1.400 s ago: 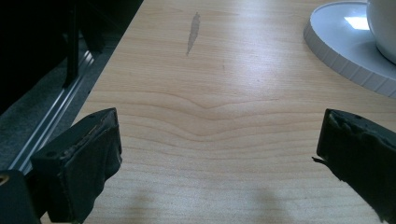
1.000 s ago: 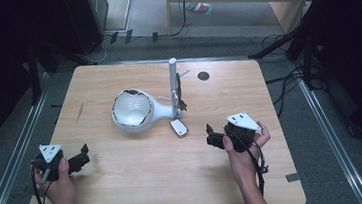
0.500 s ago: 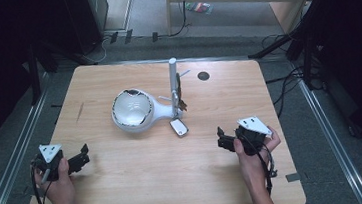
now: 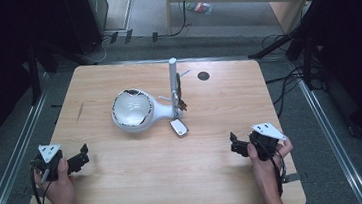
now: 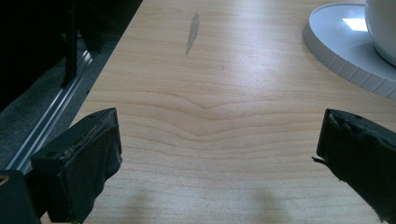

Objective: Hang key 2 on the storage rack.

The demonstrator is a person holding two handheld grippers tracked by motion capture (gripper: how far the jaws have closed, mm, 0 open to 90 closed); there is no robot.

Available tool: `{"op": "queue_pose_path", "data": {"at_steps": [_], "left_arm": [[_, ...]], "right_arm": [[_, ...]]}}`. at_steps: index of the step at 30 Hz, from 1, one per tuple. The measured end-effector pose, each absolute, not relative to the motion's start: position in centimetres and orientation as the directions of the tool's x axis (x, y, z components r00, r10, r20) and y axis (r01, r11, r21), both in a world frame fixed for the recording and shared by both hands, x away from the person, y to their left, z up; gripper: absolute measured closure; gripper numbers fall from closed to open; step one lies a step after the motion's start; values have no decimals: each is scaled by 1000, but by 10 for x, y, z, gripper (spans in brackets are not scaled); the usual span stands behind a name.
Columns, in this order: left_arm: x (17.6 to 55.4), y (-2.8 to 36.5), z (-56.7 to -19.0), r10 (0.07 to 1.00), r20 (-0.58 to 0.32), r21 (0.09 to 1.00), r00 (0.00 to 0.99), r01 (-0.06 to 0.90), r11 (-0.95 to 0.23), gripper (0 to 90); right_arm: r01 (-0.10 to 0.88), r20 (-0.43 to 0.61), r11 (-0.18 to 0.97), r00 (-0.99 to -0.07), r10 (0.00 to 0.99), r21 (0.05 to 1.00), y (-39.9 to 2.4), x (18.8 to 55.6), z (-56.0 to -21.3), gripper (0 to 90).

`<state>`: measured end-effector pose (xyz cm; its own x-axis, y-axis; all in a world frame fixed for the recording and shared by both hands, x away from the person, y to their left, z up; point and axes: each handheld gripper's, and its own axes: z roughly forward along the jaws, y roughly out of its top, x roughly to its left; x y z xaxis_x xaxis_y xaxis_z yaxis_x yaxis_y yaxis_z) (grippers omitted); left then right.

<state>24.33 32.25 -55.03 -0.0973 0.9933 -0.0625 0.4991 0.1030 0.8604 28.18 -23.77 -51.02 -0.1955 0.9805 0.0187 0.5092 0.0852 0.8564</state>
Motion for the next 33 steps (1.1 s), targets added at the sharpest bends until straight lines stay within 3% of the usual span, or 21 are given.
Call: {"op": "queue_pose_path", "data": {"at_steps": [20, 33], "left_arm": [[243, 323, -550, 993, -67, 860, -97, 498, 106, 1], [242, 323, -550, 993, -71, 859, -99, 500, 111, 1]], "right_arm": [[553, 64, -2, -93, 994, 833, -310, 252, -529, 0], [555, 82, 0, -124, 989, 832, -331, 224, -542, 0]]}}
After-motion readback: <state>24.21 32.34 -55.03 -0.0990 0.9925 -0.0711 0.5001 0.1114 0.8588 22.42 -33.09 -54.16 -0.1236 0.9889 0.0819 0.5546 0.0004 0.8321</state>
